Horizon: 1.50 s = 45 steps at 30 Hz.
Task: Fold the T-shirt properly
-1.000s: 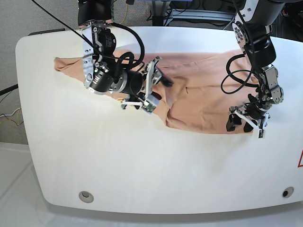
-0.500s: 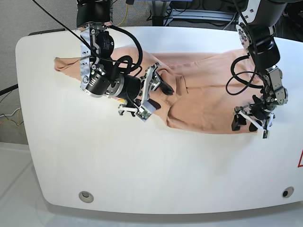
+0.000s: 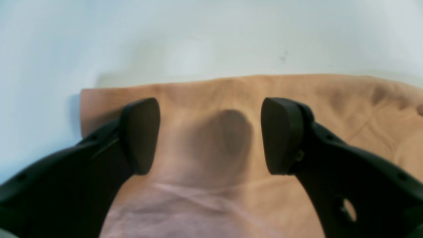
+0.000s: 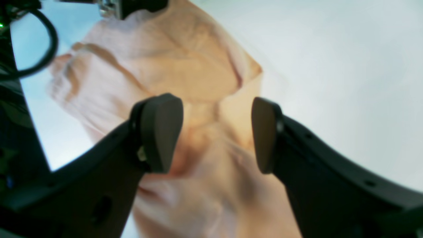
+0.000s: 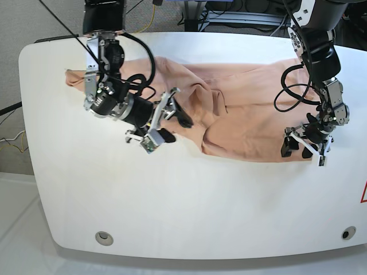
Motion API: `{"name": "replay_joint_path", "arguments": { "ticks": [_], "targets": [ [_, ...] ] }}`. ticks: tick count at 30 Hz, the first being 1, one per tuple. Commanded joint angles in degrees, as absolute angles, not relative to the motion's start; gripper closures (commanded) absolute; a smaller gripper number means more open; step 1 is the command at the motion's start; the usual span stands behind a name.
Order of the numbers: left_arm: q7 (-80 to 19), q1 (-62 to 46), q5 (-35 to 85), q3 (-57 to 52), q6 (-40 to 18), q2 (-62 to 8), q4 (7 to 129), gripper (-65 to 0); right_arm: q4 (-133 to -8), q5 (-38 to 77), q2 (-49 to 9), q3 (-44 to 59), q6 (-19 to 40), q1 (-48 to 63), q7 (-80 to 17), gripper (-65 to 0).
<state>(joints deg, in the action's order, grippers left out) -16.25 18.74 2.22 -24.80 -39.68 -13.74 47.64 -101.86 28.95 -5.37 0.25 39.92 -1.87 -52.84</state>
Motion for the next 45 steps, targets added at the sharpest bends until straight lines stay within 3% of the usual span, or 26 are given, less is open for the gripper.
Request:
{"name": "replay_joint_path", "arguments": {
  "ticks": [1, 16, 22, 32, 45],
  "targets": [
    [-15.2, 19.9, 3.6, -24.6, -40.0, -14.4, 49.0, -45.0, -103.1, 31.1, -7.2, 1.7, 40.0, -3.1, -51.1, -35.4],
    [-15.9, 20.3, 3.0, -24.7, -40.0, -13.4, 49.2, -44.5, -104.7, 38.2, -12.3, 13.0, 40.0, -3.2, -54.5, -35.9],
    [-15.3, 20.2, 3.3, -24.6, -40.0, -14.0, 49.7, -44.9, -102.4, 34.6, -11.0, 16.8, 40.0, -1.3, -53.9, -36.7],
    [-15.5, 19.4, 3.1, -24.3, -40.0, -15.2, 50.6, -45.2, -95.6, 33.6, -4.7, 23.2, 40.0, -1.4, -53.2, -43.9],
    [-15.2, 17.7, 2.8, -24.7, -40.0, -16.5, 50.8, -45.4, -83.5, 33.4, -2.3, 23.1, 40.0, -1.4, -51.0, -43.5]
  ]
}}
